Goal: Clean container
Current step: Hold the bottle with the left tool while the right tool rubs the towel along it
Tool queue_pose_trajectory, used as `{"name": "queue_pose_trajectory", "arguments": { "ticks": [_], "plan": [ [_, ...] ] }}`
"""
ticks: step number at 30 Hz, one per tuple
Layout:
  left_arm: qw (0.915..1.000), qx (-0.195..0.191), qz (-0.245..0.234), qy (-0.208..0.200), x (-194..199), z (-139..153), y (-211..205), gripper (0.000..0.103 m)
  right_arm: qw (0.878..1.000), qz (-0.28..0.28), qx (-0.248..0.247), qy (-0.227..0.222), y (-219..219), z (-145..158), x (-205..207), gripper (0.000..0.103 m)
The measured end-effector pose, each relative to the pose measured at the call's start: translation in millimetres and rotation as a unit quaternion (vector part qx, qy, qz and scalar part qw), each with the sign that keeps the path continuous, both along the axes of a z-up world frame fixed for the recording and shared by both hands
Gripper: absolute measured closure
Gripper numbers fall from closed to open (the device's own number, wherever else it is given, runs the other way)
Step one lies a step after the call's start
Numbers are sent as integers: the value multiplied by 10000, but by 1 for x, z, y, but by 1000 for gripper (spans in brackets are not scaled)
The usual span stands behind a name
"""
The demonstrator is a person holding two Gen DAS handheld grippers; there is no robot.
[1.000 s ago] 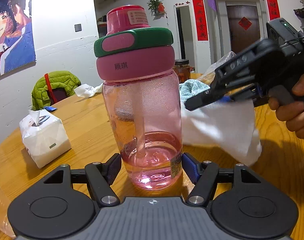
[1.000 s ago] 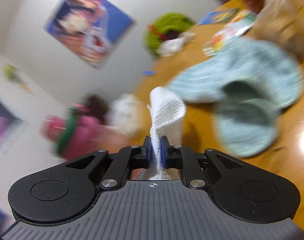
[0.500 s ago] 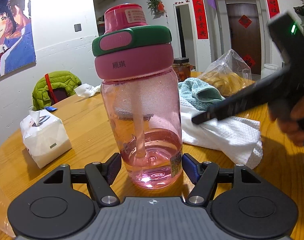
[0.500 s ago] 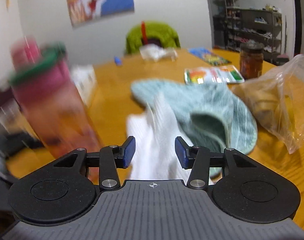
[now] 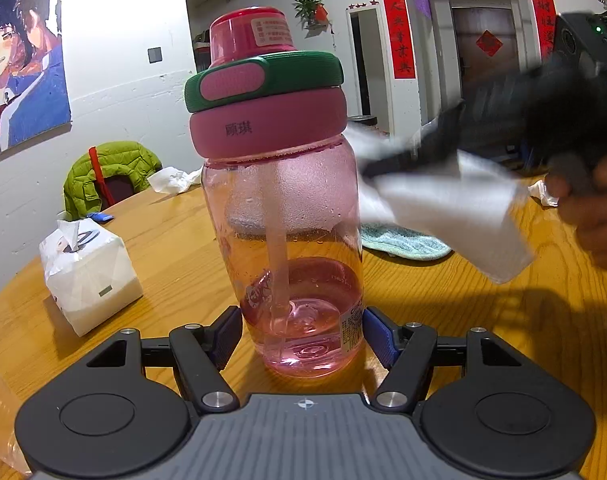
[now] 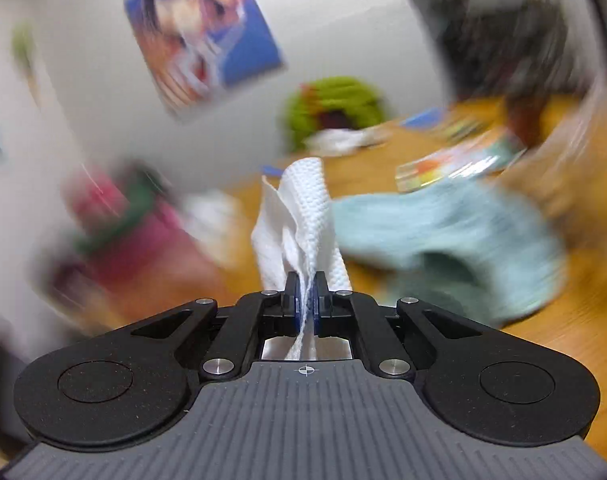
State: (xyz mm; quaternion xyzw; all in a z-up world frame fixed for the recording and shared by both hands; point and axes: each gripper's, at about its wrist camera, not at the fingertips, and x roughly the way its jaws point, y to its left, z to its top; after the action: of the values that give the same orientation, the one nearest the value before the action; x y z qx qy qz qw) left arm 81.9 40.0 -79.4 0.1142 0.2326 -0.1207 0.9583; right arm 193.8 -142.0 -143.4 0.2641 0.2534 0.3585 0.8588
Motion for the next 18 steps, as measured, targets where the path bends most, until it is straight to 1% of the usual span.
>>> {"name": "queue_pose_trajectory", "arguments": {
  "ticks": [1,2,3,4,6,8,9,10,12,13,14,15,16,18],
  "plan": [
    [10000,4,0,-1,0,0,0,39,9958,271,822,287,-8,-6,5,98],
    [10000,5,2,-3,0,0,0,39,9865,509,1463,530,-12,-13,9,98],
    [10000,4,4,-3,0,0,0,39,9782,662,1836,707,-12,-18,12,98],
    [10000,2,9,-6,0,0,0,39,9747,711,1948,829,-10,-23,14,98],
    [10000,-18,4,-5,0,0,0,39,9776,592,1789,941,-6,-28,16,97],
    [10000,-16,-5,-11,-1,0,-1,39,9810,475,1427,1225,-1,-36,20,97],
    [10000,-18,-7,-11,-1,0,-1,39,9818,430,1195,1412,3,-41,24,97],
    [10000,-23,-7,-10,-1,1,-1,39,9830,382,846,1582,8,-46,27,97],
    [10000,-22,-6,-12,-1,1,-1,39,9814,291,169,1889,20,-55,34,96],
    [10000,-22,-6,-11,-1,1,-1,39,9806,266,-50,1941,25,-57,35,95],
    [10000,-20,-5,-12,-1,1,-1,39,9810,254,-143,1919,27,-56,34,95],
    [10000,-18,-6,-12,-1,1,-1,39,9818,248,-159,1876,27,-54,34,94],
    [10000,-16,-6,-12,-1,1,-1,39,9840,260,43,1760,24,-50,31,94],
    [10000,-11,-20,-14,-1,1,-1,39,9866,370,809,1369,10,-37,24,94]
  ]
}}
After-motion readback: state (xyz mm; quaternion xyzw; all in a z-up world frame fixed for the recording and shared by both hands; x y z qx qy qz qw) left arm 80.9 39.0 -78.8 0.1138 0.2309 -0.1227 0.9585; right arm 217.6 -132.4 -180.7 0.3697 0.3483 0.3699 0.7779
